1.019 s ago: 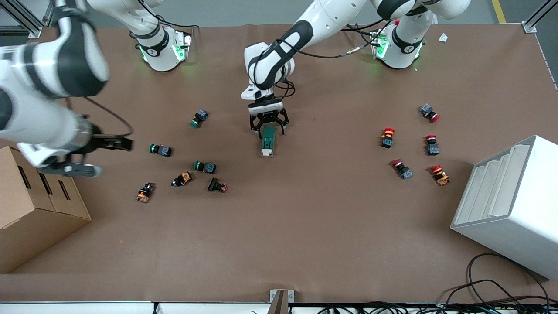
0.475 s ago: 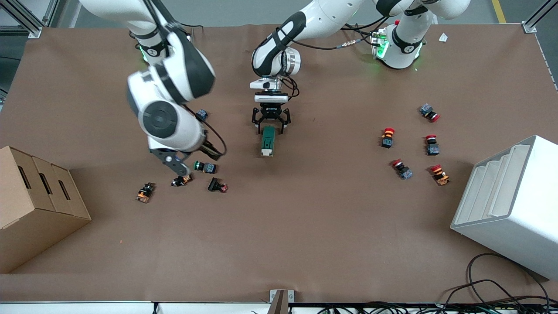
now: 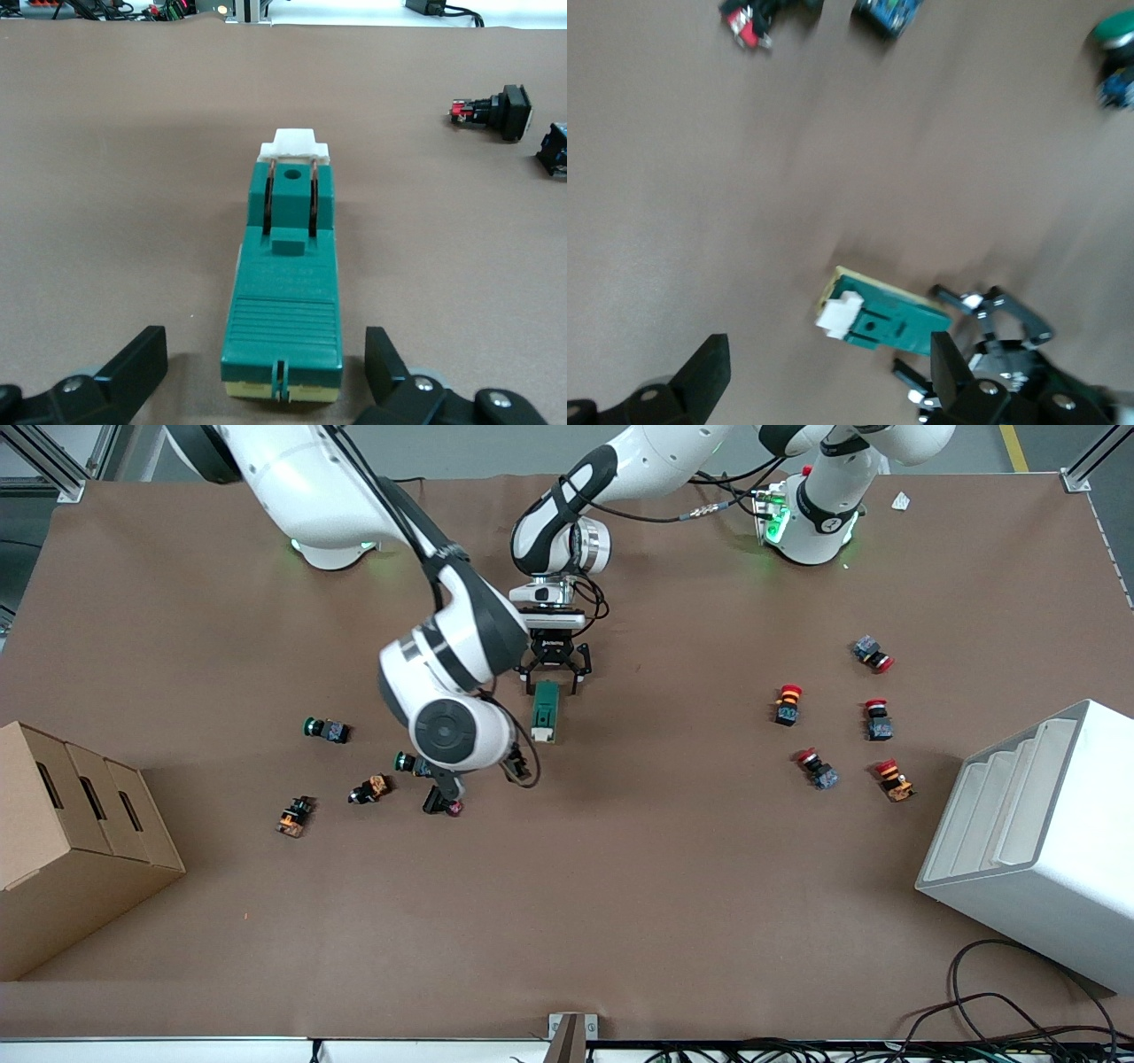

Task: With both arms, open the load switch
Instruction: 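Hold the switch with the left gripper while the right gripper reaches the lever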

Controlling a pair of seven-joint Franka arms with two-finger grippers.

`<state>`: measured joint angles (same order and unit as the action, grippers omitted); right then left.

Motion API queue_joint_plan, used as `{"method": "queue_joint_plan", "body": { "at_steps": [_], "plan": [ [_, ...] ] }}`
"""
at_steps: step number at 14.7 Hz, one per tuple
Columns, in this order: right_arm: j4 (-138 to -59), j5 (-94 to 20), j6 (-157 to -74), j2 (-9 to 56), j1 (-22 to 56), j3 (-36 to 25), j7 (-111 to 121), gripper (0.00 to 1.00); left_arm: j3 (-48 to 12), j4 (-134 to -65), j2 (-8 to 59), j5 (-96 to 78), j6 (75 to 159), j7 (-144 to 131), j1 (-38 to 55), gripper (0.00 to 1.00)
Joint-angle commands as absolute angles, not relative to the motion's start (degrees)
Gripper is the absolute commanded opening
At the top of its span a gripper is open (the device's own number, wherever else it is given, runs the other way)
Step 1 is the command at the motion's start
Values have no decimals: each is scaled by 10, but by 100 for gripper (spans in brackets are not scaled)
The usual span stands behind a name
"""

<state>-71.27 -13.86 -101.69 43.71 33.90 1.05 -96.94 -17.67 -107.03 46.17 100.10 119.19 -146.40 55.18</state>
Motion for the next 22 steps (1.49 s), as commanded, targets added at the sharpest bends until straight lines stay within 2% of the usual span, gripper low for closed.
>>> {"method": "queue_joint_plan", "body": {
  "at_steps": [1, 6, 10, 22],
  "plan": [
    [-681, -148, -1044, 484, 373, 2, -1018, 100, -176, -1083, 476, 1002, 1189, -1484, 562, 100],
    [-692, -138, -1047, 501, 380, 2, -1034, 100, -176, -1082, 476, 1002, 1189, -1484, 561, 100],
    [-697, -91, -999, 504, 400, 2, -1034, 100, -174, -1083, 476, 1002, 1189, -1485, 560, 100],
    [-689, -135, -883, 497, 396, 6, -1027, 100, -172, -1084, 476, 1001, 1188, -1492, 556, 100]
  ]
}}
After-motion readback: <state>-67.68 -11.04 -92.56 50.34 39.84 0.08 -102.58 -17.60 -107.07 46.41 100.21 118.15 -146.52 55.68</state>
